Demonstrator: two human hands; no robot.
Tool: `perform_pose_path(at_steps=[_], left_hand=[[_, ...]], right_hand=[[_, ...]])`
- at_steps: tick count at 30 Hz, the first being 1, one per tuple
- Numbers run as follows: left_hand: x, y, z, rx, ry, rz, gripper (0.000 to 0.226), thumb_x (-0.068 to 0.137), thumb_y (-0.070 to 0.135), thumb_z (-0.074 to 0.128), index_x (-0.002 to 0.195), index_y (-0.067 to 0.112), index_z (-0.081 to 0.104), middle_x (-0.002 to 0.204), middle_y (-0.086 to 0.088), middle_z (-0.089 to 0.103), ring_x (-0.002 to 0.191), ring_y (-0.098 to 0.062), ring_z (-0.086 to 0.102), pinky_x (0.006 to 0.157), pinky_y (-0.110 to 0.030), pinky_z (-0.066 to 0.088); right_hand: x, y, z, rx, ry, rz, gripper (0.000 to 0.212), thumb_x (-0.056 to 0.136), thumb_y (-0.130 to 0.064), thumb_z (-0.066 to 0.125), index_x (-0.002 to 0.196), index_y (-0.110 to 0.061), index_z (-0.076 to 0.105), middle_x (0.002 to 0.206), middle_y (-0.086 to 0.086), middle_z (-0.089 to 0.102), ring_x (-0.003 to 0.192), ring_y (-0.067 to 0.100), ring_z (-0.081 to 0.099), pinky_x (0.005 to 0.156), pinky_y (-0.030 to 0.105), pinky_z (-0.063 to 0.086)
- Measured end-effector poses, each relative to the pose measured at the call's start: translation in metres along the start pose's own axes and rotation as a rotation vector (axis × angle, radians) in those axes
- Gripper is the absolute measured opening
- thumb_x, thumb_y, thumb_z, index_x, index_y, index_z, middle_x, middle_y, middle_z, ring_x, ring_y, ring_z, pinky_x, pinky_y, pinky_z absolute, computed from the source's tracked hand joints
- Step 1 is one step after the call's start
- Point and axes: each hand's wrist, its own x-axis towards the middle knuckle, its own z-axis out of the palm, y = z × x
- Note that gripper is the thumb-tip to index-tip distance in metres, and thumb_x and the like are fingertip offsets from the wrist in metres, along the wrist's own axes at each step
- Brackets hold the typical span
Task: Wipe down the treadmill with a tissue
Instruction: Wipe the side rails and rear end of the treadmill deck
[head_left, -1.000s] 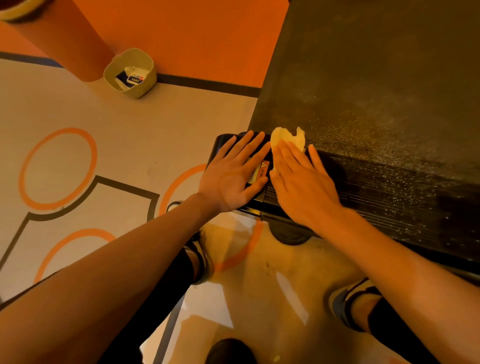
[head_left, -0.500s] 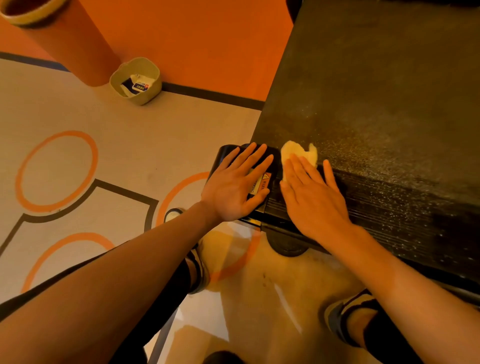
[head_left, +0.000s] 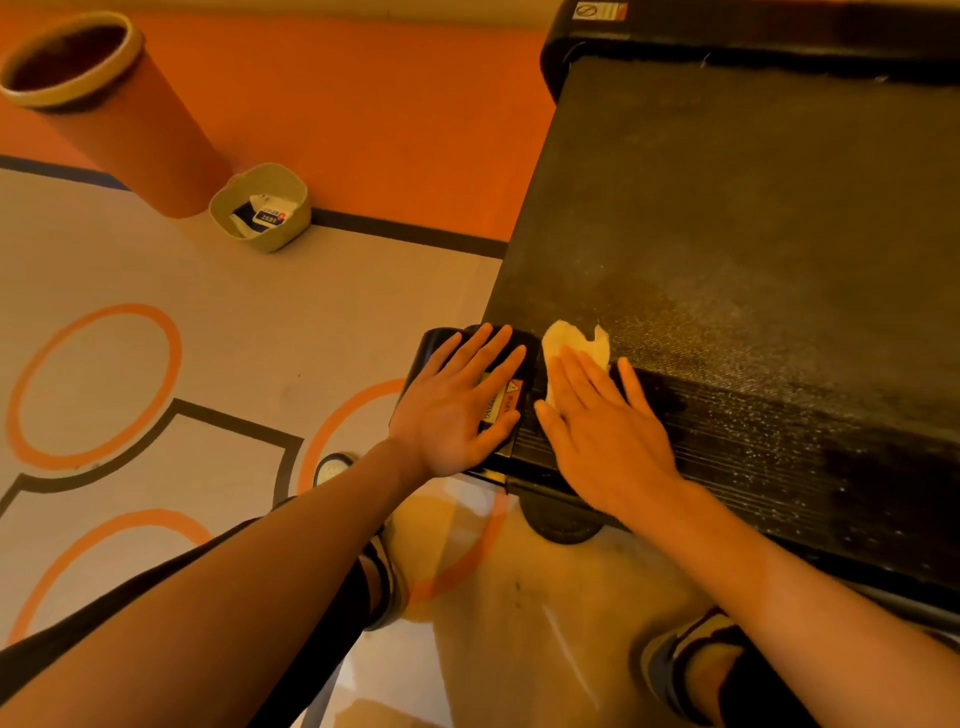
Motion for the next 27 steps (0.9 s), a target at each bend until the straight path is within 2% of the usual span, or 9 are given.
perform_pose_path(at_steps=[2, 4, 5, 9, 13, 17, 21, 24, 27], left_hand=[[0.0, 0.0, -0.001, 0.001, -0.001, 0.009, 0.069, 0.106, 0.057, 0.027, 0.164, 0.02, 0.028, 0.172, -0.004, 0.019, 0.16, -0.022, 0.008, 0.129, -0.048, 0.011], [0.0, 0.0, -0.002, -0.003, -0.001, 0.005, 0.069, 0.106, 0.057, 0.026, 0.164, 0.02, 0.027, 0.172, -0.004, 0.018, 0.161, -0.022, 0.007, 0.129, -0.048, 0.01], [0.0, 0.0, -0.002, -0.008, -0.002, 0.004, 0.069, 0.106, 0.057, 0.026, 0.164, 0.02, 0.027, 0.172, -0.004, 0.018, 0.161, -0.022, 0.006, 0.13, -0.047, 0.01], [0.0, 0.0, -0.001, -0.006, -0.003, 0.0, 0.068, 0.106, 0.057, 0.027, 0.164, 0.021, 0.027, 0.172, -0.004, 0.018, 0.161, -0.021, 0.006, 0.13, -0.046, 0.008], [0.0, -0.001, 0.001, 0.016, -0.015, -0.012, 0.068, 0.107, 0.059, 0.026, 0.164, 0.023, 0.027, 0.172, -0.002, 0.018, 0.161, -0.019, 0.005, 0.13, -0.044, 0.006], [0.0, -0.002, 0.001, 0.012, -0.016, -0.003, 0.069, 0.106, 0.058, 0.027, 0.164, 0.022, 0.026, 0.172, -0.003, 0.017, 0.161, -0.02, 0.005, 0.13, -0.046, 0.008], [0.0, -0.002, 0.001, -0.009, 0.012, 0.006, 0.069, 0.105, 0.057, 0.029, 0.164, 0.021, 0.027, 0.172, -0.003, 0.018, 0.161, -0.02, 0.006, 0.13, -0.047, 0.011], [0.0, -0.003, 0.001, -0.013, 0.008, 0.004, 0.068, 0.105, 0.057, 0.029, 0.164, 0.021, 0.027, 0.172, -0.003, 0.018, 0.161, -0.02, 0.006, 0.13, -0.046, 0.01], [-0.001, -0.002, 0.001, -0.018, 0.015, -0.004, 0.067, 0.106, 0.057, 0.03, 0.163, 0.021, 0.03, 0.171, -0.004, 0.021, 0.16, -0.021, 0.009, 0.13, -0.046, 0.011]], right_hand=[[-0.025, 0.031, 0.0, -0.039, 0.004, 0.035, 0.092, 0.09, -0.062, -0.029, 0.164, -0.018, 0.002, 0.173, 0.0, 0.002, 0.16, 0.016, -0.007, 0.13, 0.048, -0.001], [-0.043, 0.054, -0.001, -0.035, -0.07, 0.115, 0.095, 0.08, -0.065, -0.038, 0.162, -0.021, -0.014, 0.171, -0.005, -0.017, 0.156, 0.011, -0.023, 0.128, 0.044, -0.013], [-0.047, 0.057, -0.002, -0.009, -0.097, 0.158, 0.094, 0.079, -0.064, -0.036, 0.161, -0.021, -0.017, 0.17, -0.005, -0.022, 0.154, 0.011, -0.027, 0.127, 0.042, -0.017], [-0.024, 0.019, -0.004, 0.082, -0.006, 0.17, 0.09, 0.089, -0.06, -0.022, 0.165, -0.016, -0.002, 0.173, 0.003, -0.006, 0.158, 0.018, -0.015, 0.128, 0.041, -0.011], [0.018, -0.023, -0.003, 0.085, -0.009, 0.035, 0.094, 0.086, -0.057, -0.027, 0.165, -0.015, 0.0, 0.174, 0.004, -0.004, 0.159, 0.02, -0.013, 0.129, 0.045, -0.009], [-0.003, 0.008, -0.004, 0.041, 0.004, -0.01, 0.086, 0.092, -0.061, -0.023, 0.164, -0.02, -0.001, 0.173, -0.001, -0.002, 0.159, 0.016, -0.011, 0.129, 0.045, -0.006], [-0.041, 0.058, -0.001, 0.007, -0.053, 0.126, 0.097, 0.079, -0.066, -0.041, 0.162, -0.024, -0.014, 0.171, -0.005, -0.017, 0.155, 0.011, -0.024, 0.128, 0.043, -0.012], [-0.029, 0.043, -0.005, 0.071, -0.029, 0.157, 0.092, 0.088, -0.065, -0.025, 0.165, -0.019, -0.005, 0.173, -0.002, -0.009, 0.157, 0.013, -0.019, 0.128, 0.042, -0.013], [0.007, -0.001, -0.007, 0.124, 0.005, 0.081, 0.081, 0.099, -0.063, -0.013, 0.166, -0.018, 0.0, 0.173, 0.0, -0.004, 0.158, 0.016, -0.014, 0.128, 0.043, -0.011]])
